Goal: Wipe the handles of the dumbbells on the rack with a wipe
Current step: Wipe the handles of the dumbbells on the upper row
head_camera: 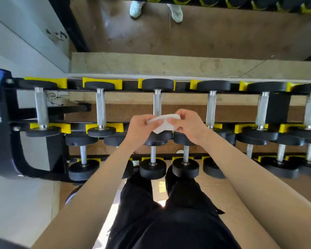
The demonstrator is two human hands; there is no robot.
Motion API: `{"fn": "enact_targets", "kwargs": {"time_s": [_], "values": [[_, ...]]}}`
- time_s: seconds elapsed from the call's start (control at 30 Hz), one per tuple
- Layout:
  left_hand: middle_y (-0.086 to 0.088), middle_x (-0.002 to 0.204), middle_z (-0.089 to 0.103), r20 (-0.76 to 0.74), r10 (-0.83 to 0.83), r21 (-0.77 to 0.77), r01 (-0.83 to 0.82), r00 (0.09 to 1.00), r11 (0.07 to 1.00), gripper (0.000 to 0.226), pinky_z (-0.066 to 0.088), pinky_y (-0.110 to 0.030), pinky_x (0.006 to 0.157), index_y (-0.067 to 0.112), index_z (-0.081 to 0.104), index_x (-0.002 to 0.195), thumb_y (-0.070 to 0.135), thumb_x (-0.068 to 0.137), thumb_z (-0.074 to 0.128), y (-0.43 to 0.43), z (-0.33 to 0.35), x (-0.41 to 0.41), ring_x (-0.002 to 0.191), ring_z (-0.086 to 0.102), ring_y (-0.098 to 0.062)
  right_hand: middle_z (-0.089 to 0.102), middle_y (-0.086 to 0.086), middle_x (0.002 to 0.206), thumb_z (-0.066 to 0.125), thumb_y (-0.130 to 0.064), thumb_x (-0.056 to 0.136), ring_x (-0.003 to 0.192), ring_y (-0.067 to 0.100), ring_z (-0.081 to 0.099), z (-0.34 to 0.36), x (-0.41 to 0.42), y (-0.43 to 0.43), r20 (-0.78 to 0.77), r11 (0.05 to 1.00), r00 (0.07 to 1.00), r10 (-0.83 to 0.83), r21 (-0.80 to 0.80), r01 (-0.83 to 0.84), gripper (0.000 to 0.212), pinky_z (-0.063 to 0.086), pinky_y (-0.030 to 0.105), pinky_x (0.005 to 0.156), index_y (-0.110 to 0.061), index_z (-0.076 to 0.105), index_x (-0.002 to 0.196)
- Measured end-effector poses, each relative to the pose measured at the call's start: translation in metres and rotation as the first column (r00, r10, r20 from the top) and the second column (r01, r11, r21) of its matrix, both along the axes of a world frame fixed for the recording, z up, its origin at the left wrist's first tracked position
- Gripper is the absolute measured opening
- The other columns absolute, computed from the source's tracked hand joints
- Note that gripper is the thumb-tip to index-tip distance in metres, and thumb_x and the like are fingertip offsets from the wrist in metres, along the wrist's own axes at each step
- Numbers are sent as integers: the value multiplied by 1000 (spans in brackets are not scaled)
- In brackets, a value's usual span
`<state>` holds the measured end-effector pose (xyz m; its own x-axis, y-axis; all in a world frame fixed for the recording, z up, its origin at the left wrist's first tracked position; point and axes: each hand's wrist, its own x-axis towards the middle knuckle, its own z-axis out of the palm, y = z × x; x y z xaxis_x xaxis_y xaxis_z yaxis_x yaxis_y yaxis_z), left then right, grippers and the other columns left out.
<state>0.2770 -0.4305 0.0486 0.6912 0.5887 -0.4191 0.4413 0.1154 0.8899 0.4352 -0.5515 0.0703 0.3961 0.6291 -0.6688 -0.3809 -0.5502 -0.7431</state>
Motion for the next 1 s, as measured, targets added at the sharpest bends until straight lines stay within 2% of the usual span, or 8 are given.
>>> {"fn": "enact_targets", "kwargs": {"time_s": [0.07,0.17,0.33,0.47,0.6,0.7,0.87,1.0], "values": [[-3,82,74,-45,58,-27,-60,997,998,5,54,-30,70,23,75,88,23,92,74,12,0,2,76,66,-12,64,10,97,69,-9,92,101,26,66,0,7,2,-268,998,963,-23,56,40,22,59,36,85,-13,54,76],[-3,89,72,-104,58,-45,-63,993,997,6,58,-31,73,20,71,93,26,93,72,27,-7,4,84,68,-16,58,11,107,66,-7,93,109,29,61,-11,14,9,-338,997,941,-20,66,45,23,57,29,77,-16,54,75],[-7,84,70,-300,-44,136,89,953,987,28,52,-37,66,12,71,94,41,93,69,52,-36,-5,78,64,-22,65,10,108,76,-5,84,103,24,63,-40,11,17,21,995,999,35,-95,-33,18,57,27,73,-16,65,93],[1,69,62,-448,-146,183,250,882,951,32,43,-30,63,15,69,81,45,89,72,60,-57,-27,69,59,-17,68,-2,101,77,-14,85,92,12,61,-58,3,20,402,877,786,469,-316,-362,16,53,30,82,-19,73,100],[6,89,74,-380,-200,143,271,903,952,19,58,-34,87,18,78,97,33,87,78,51,-63,-27,86,69,-10,66,-3,95,76,-23,87,86,14,61,-61,12,13,488,790,641,593,-507,-345,9,52,29,80,-21,71,94],[4,95,73,-404,-235,183,330,884,926,20,56,-32,85,17,76,105,32,91,74,44,-64,-13,90,67,-11,67,0,96,74,-24,90,86,17,62,-62,15,12,520,761,579,628,-565,-318,12,53,30,80,-18,71,99],[-9,109,74,-591,-45,340,299,805,892,24,53,-35,81,15,72,119,21,98,63,59,-69,-18,100,69,-26,66,-5,91,77,-24,87,88,15,63,-58,2,29,454,762,614,646,-432,-482,10,49,27,76,-26,67,85],[-6,99,73,-505,-160,282,338,848,898,24,50,-29,79,12,73,115,25,95,68,59,-64,-3,93,67,-22,62,-2,94,69,-24,93,87,14,58,-58,21,22,497,809,654,570,-478,-342,8,41,24,73,-17,70,98]]}}
